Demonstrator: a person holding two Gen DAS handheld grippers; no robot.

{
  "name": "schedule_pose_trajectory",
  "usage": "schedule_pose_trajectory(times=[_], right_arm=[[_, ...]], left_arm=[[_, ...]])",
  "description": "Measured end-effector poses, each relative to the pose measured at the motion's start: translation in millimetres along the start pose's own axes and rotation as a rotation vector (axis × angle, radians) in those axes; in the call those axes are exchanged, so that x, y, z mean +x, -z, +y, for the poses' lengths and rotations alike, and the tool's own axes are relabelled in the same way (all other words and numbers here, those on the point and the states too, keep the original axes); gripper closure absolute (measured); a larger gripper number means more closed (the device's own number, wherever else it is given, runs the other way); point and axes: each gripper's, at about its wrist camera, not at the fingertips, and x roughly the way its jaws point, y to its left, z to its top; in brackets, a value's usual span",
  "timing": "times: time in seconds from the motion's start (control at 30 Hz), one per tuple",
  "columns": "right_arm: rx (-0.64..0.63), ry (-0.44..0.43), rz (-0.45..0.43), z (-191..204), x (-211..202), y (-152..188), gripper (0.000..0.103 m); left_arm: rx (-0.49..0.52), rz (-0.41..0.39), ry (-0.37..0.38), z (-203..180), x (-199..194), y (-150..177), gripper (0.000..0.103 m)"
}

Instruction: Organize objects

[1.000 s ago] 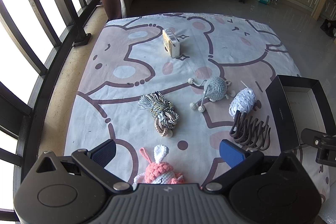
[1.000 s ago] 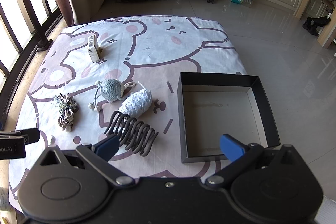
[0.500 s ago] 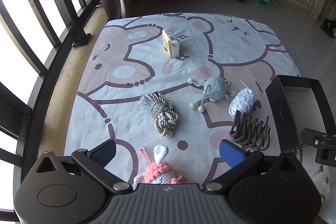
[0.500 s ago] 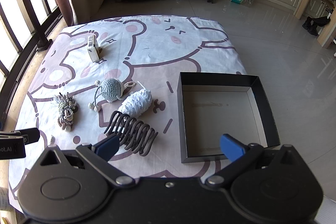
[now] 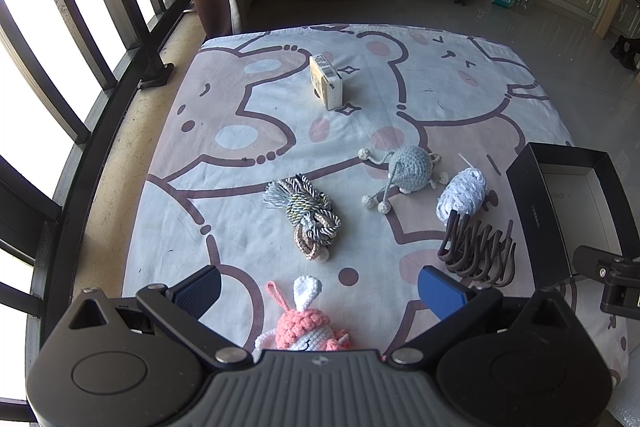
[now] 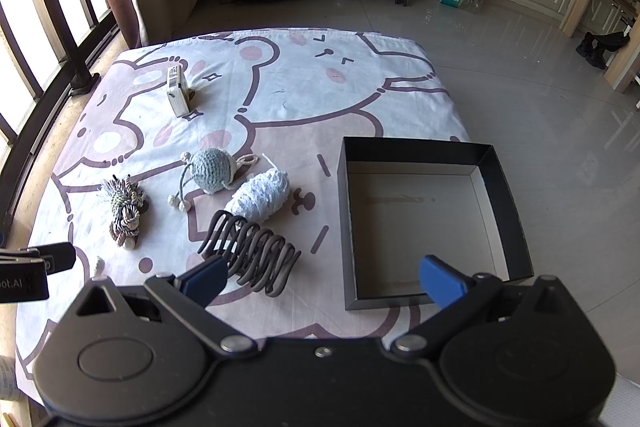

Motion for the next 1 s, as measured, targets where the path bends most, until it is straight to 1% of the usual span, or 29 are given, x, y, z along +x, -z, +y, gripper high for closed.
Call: schedule_pose_trajectory(times=[0.43,1.0], right_arm=[[0.000,-0.002,0.000,-0.4,-0.2,0.4,0.000],[-0.001,-0.002,0.001,-0.7,-0.4,0.2,0.000]], left_arm=[[0.042,-0.002,0.027,-0.3,1.1,-0.8,0.000],[0.068,-0.003,0.044,-0.4,1.3,-0.5,0.000]])
